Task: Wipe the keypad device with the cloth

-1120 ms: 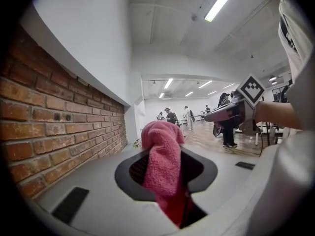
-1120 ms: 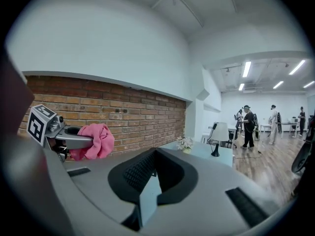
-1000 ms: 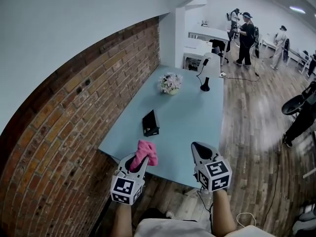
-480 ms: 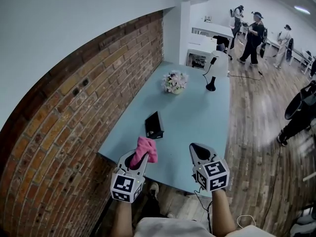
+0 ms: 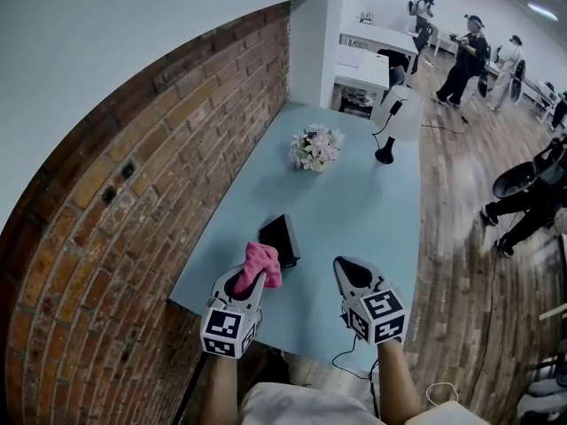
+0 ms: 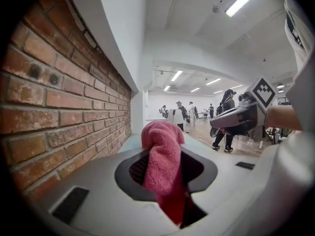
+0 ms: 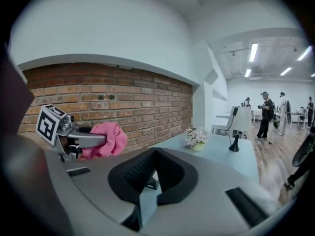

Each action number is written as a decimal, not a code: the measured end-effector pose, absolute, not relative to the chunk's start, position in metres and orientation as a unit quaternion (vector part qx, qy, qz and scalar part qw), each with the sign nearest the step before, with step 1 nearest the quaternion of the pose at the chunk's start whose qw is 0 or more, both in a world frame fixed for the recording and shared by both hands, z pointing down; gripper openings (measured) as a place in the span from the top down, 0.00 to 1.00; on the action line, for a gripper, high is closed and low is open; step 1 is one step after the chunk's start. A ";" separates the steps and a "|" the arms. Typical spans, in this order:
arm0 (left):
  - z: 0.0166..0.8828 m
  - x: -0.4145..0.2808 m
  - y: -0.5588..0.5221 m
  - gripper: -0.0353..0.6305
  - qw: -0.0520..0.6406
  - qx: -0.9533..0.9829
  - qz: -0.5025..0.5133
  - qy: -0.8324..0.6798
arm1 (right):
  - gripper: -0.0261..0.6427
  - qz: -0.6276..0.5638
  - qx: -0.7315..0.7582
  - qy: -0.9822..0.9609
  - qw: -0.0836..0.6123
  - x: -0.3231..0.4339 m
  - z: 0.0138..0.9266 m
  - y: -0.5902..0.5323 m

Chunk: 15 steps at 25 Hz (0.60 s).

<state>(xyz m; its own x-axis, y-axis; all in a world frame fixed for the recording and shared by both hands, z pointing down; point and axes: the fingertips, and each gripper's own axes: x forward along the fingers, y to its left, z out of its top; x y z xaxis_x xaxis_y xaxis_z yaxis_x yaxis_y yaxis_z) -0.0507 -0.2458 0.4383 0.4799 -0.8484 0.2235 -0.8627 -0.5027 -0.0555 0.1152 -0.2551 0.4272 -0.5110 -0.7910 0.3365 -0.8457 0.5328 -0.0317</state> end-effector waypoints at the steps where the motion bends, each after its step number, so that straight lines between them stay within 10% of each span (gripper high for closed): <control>1: 0.443 -0.054 -0.258 0.76 0.039 0.859 0.111 -0.498 | 0.92 0.097 0.469 -0.865 0.153 0.110 0.435 -0.263; 15: 0.519 -0.048 -0.392 0.76 0.118 0.886 0.091 -0.439 | 0.80 0.196 0.474 -0.832 0.209 0.065 0.534 -0.356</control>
<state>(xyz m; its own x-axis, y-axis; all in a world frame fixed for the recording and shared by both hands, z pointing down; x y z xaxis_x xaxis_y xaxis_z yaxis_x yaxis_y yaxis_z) -0.0484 -0.3919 0.5185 0.5976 -0.7568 0.2648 -0.7997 -0.5863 0.1289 0.0653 -0.3564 0.5345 -0.4623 -0.7073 0.5348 -0.8717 0.4731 -0.1279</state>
